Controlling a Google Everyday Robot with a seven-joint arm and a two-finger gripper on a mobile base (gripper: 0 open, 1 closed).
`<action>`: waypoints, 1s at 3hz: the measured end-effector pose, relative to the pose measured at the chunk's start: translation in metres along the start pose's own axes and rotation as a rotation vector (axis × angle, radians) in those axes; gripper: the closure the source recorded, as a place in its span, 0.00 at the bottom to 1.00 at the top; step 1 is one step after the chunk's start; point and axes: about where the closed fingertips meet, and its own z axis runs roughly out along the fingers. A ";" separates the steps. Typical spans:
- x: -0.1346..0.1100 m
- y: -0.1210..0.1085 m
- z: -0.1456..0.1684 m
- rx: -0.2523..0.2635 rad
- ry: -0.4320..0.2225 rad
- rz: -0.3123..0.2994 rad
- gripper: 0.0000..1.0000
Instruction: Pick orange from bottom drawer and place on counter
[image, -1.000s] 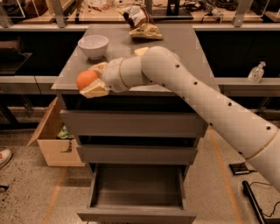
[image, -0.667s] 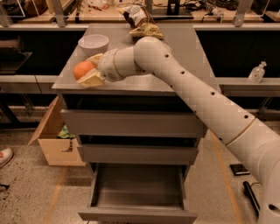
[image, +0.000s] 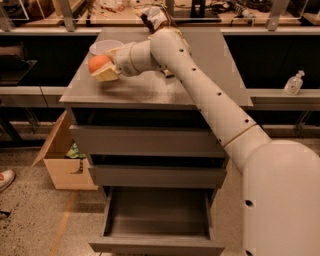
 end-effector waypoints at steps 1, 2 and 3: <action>-0.007 -0.013 -0.006 0.024 -0.016 0.006 0.82; -0.007 -0.010 -0.003 0.018 -0.016 0.005 0.59; -0.007 -0.008 0.000 0.013 -0.017 0.005 0.36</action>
Offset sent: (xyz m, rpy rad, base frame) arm 0.0091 -0.0066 0.0132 0.0226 -0.0110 -0.0212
